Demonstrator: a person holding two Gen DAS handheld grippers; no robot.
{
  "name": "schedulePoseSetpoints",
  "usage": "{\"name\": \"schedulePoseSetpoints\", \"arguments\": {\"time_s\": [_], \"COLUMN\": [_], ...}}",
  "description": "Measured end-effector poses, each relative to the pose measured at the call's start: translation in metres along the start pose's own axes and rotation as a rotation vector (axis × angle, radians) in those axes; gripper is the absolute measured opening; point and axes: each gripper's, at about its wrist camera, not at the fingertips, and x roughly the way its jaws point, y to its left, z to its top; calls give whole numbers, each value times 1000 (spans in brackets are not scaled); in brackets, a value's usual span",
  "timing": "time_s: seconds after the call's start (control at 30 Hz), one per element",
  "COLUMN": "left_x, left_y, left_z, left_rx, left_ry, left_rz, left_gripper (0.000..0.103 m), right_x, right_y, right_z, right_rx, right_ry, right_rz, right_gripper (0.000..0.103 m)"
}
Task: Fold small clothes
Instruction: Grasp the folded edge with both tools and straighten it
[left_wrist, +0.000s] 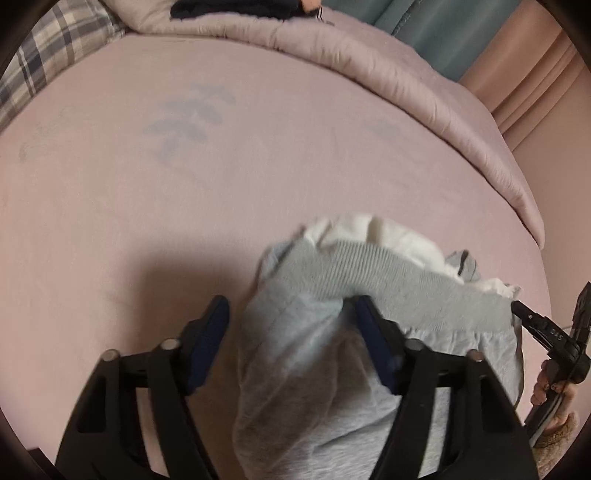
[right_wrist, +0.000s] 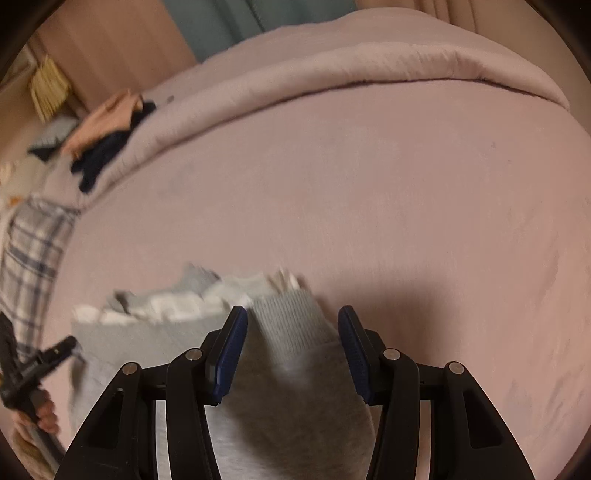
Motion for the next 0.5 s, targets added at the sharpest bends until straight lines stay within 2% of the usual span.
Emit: {"name": "schedulePoseSetpoints", "arguments": {"time_s": [0.03,0.07,0.1,0.13,0.2,0.27,0.5], "left_x": [4,7,9,10,7,-1,-27], "left_y": [0,0,2,3,5,6,-3], "left_z": [-2,-3,-4,-5,-5,-6,-3], "left_rx": [5,4,-5,-12,-30,-32,-21], "left_ry": [11,19,17,11,3,-14,-81], "left_rz": [-13,-17,0,15,4,2,-29], "left_gripper": [49,39,28,23,15,13,10], "right_x": [3,4,5,5,3,-3,-21], "right_y": [1,1,0,-2,-2,0,6], "right_z": [-2,-2,-2,-1,0,1,11], "right_rx": [-9,-10,-1,11,6,3,0], "right_ry": [3,7,4,-2,-21,-38,-108], "right_rz": [-17,-22,-25,-26,-39,-16,-1], "right_gripper": [51,51,50,47,21,13,8]}}
